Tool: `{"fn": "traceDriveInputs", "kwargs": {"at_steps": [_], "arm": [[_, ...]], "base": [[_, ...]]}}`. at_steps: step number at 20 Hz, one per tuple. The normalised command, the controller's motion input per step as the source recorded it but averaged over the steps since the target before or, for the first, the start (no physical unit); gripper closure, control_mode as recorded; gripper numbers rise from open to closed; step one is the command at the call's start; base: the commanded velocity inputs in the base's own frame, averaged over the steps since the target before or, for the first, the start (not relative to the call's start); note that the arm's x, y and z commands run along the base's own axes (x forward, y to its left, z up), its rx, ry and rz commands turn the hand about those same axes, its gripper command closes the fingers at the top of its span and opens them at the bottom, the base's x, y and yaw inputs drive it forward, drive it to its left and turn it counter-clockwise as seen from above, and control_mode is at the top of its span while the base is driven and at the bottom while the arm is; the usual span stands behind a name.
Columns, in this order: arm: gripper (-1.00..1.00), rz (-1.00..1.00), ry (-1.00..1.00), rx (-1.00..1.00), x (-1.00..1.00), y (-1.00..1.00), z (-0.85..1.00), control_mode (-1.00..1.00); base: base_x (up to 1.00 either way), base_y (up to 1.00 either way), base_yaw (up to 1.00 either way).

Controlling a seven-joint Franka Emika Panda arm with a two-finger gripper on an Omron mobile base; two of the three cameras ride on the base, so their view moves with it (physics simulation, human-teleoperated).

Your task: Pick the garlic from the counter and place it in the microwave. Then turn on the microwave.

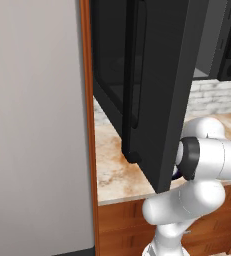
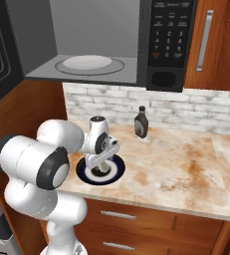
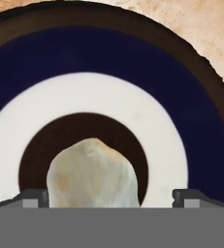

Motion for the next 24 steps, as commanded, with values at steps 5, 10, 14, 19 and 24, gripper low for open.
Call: {"fn": "traceDriveInputs", "kwargs": {"at_steps": [5,10,14,19,24], "arm": [[-1.00,0.00,0.00,0.01,-0.25,0.00,-0.25,-1.00],[-1.00,0.00,0.00,0.03,-0.17,0.00,-0.25,-1.00],[1.00,0.00,0.00,0.04,-0.04,0.05,-0.27,-1.00],[1.00,0.00,0.00,0.06,-0.03,0.13,-0.29,-1.00],[1.00,0.00,0.00,0.04,-0.10,0.06,-0.30,-1.00]], "base": [[0.00,0.00,0.00],[0.00,0.00,0.00],[0.00,0.00,0.00],[0.00,0.00,0.00],[0.00,0.00,0.00]]}}
